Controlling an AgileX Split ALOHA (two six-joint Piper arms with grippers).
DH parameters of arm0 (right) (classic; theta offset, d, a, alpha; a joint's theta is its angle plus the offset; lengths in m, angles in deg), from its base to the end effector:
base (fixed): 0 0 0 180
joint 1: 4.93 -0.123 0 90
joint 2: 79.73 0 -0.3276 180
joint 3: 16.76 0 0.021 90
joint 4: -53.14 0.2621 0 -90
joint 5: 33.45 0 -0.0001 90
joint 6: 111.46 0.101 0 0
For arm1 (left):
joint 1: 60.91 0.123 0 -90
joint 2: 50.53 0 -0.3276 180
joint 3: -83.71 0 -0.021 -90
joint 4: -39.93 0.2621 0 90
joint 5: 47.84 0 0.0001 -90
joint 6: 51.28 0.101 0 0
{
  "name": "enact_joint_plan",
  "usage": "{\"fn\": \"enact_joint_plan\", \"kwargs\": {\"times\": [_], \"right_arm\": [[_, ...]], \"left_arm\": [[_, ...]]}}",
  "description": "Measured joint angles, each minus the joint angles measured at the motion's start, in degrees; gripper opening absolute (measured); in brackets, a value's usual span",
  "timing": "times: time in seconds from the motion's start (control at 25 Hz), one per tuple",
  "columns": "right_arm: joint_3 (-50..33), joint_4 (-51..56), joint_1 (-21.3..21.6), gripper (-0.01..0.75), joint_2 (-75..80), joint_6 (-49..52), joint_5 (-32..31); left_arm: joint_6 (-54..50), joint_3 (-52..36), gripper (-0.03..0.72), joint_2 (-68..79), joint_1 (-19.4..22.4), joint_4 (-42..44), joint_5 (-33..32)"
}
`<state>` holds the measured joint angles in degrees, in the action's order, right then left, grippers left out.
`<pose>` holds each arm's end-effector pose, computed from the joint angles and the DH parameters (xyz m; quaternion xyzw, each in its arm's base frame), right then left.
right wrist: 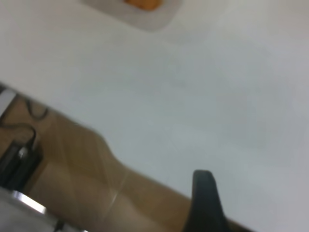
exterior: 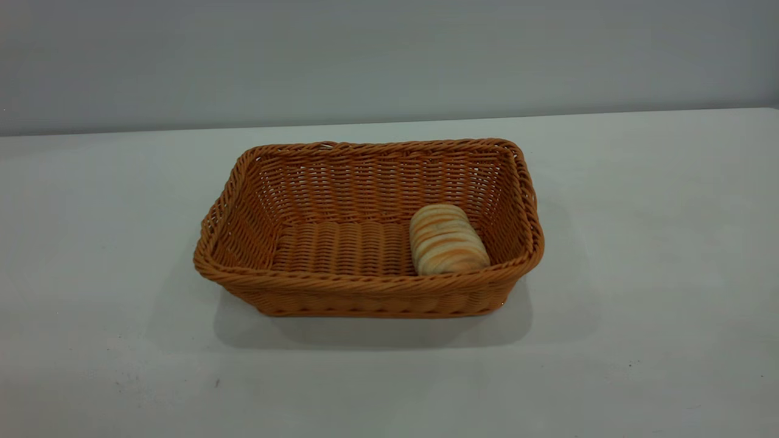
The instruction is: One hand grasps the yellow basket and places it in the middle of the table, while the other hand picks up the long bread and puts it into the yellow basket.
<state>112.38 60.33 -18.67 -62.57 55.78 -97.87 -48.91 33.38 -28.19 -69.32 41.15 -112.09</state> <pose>-0.0062 0.0102 0.2697 -0.2074 0.8894 0.0661 0.4019 0.0100 0.0005 0.2718 0.0881 0.9259 -0.0087 0.3672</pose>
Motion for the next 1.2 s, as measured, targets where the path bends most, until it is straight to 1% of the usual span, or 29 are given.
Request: {"fn": "enact_joint_plan", "kwargs": {"times": [0.16,0.24,0.4,0.48,1.2], "right_arm": [[0.00,0.10,8.53,0.579,-7.79,0.00,-0.28],[0.00,0.10,11.80,0.579,-10.73,0.00,-0.57],[0.00,0.15,16.57,0.579,-11.37,0.00,-0.76],[0.00,0.15,18.07,0.579,-11.37,0.00,-0.76],[0.00,0.27,18.46,0.579,-11.43,0.04,-0.80]], "left_arm": [[-0.10,0.00,0.575,-4.50,6.51,-0.05,0.02],[-0.17,0.00,0.575,-7.53,8.28,-0.05,-0.03],[-0.28,0.00,0.575,-14.15,9.40,-0.05,-0.17],[-0.28,0.00,0.575,-16.30,9.40,-0.05,-0.43],[-0.35,0.00,0.575,-16.85,9.40,-0.07,-0.58]]}}
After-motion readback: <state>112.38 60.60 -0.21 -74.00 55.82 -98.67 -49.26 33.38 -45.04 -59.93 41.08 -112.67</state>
